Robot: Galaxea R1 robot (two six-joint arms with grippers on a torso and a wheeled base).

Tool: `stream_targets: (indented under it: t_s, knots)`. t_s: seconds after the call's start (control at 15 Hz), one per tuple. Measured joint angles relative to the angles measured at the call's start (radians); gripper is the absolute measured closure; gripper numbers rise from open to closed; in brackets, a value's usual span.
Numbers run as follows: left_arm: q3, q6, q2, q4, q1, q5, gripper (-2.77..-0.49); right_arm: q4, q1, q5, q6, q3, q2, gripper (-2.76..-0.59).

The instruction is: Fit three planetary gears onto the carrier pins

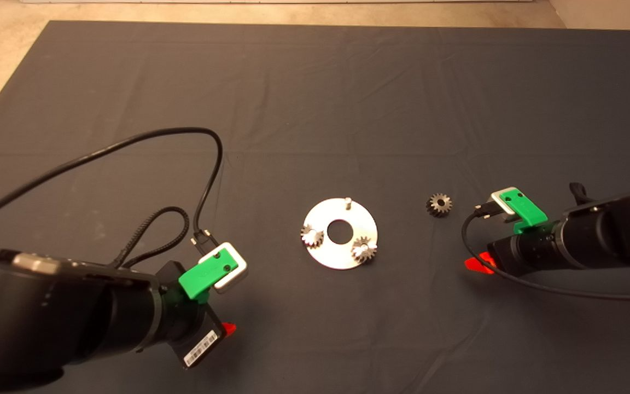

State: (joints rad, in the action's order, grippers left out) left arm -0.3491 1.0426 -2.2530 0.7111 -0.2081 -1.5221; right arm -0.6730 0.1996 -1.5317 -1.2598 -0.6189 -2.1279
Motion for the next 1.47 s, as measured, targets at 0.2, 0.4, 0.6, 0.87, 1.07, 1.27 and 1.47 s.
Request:
stream_targets:
  t_s: [0.2, 0.4, 0.6, 0.87, 1.07, 1.27, 1.47]
  knots:
    - [0.0, 0.047, -0.013, 0.0, 0.0, -0.001, -1.6, -0.001, 0.0, -0.002, 0.012, -0.064, -0.072, -2.6]
    - [0.0, 0.073, -0.019, 0.001, 0.0, -0.003, -1.6, -0.004, 0.0, 0.003, 0.014, -0.081, -0.126, -2.6]
    - [0.0, 0.093, -0.027, 0.001, 0.0, -0.003, -1.6, -0.004, 0.0, 0.001, 0.015, -0.122, -0.163, -2.6]
    - [0.0, 0.098, -0.027, 0.002, 0.01, -0.004, -1.6, -0.004, 0.009, 0.001, 0.015, -0.147, -0.171, -2.6]
    - [0.0, 0.099, -0.027, 0.002, 0.02, -0.004, -1.6, -0.005, 0.032, 0.004, 0.015, -0.157, -0.172, -2.6]
    - [0.0, 0.099, -0.027, 0.002, 0.022, -0.004, -1.6, -0.006, 0.05, 0.004, 0.03, -0.182, -0.172, -2.6]
    - [0.0, 0.099, -0.027, 0.002, 0.022, -0.004, -1.6, -0.006, 0.05, 0.001, 0.033, -0.221, -0.194, -2.6]
